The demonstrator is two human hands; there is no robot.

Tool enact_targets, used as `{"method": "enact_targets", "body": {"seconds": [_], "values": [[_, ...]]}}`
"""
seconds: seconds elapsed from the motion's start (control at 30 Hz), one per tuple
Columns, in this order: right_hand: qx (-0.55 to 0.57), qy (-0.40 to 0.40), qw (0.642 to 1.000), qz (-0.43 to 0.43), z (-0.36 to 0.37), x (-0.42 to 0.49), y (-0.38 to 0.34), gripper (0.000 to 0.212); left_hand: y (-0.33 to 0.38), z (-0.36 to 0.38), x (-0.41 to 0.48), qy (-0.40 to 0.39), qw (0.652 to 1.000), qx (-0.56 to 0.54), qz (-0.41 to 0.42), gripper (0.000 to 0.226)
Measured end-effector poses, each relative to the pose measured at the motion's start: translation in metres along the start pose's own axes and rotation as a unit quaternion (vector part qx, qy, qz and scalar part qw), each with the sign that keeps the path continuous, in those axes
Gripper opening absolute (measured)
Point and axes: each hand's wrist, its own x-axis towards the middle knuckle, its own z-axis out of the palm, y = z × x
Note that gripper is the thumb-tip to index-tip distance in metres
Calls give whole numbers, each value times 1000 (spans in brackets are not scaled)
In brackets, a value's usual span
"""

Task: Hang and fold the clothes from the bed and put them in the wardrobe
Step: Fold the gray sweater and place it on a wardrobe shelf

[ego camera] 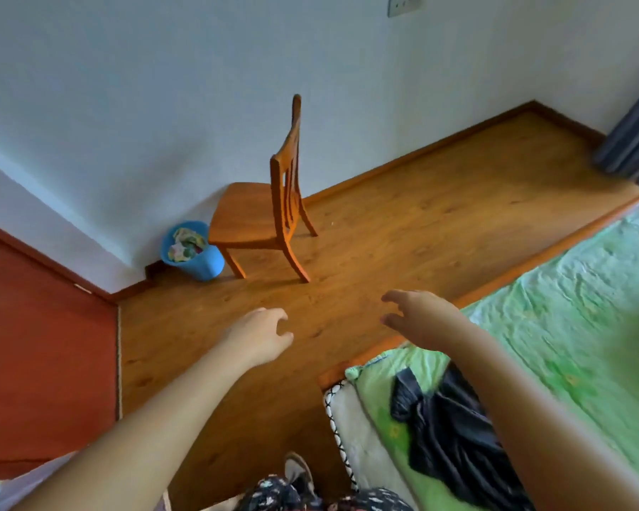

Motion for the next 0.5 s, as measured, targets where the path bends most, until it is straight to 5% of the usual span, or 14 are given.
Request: {"method": "enact_targets", "body": {"seconds": [0.23, 0.5], "values": [[59, 40, 982, 175, 9, -22, 67, 51, 71, 1, 103, -61, 974, 121, 180, 51], [133, 91, 915, 369, 44, -21, 58, 42, 116, 3, 185, -120, 885, 218, 393, 52]]}}
